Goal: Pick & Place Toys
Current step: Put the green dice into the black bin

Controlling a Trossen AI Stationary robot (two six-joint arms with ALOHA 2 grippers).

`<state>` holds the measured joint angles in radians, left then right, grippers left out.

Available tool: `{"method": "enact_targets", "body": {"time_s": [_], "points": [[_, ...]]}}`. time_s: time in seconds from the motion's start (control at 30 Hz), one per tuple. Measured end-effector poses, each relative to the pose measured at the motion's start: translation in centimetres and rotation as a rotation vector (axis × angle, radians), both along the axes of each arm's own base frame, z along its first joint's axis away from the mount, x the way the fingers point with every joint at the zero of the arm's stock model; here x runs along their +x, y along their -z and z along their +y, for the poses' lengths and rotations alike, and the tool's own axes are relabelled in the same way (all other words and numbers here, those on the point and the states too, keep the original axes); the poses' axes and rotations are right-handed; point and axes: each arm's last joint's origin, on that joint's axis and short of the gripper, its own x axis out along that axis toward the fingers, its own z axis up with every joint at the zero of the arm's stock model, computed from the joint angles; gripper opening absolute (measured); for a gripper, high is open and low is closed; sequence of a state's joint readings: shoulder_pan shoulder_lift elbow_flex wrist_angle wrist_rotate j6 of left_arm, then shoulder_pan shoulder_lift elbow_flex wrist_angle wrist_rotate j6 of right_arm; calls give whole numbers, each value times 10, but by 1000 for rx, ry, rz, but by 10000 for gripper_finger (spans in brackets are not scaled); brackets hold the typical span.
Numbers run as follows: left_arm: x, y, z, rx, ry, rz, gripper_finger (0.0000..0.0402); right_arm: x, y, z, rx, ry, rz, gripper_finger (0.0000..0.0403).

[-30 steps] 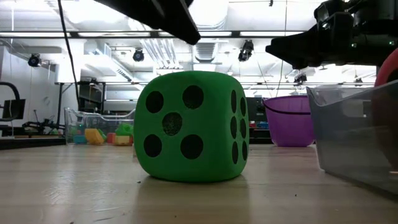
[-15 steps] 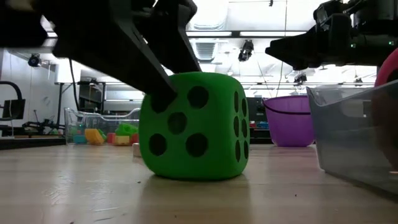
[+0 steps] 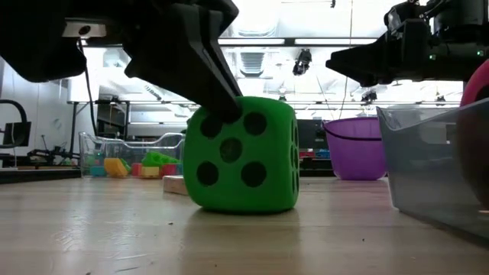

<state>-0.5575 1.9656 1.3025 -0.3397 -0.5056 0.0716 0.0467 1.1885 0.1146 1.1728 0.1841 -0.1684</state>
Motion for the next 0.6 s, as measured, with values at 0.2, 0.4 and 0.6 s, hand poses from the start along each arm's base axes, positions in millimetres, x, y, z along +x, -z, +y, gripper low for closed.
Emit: {"method": "enact_targets", "body": {"time_s": [0.2, 0.4, 0.6], "points": [[0, -2, 0, -18, -13, -5, 13, 0, 0, 0, 0, 0, 0, 252], [-2, -16, 2, -23, -29, -44, 3, 0, 0, 0, -1, 0, 0, 252], [-6, -40, 5, -15, -31, -114, 0, 0, 0, 0, -1, 0, -1, 252]]}}
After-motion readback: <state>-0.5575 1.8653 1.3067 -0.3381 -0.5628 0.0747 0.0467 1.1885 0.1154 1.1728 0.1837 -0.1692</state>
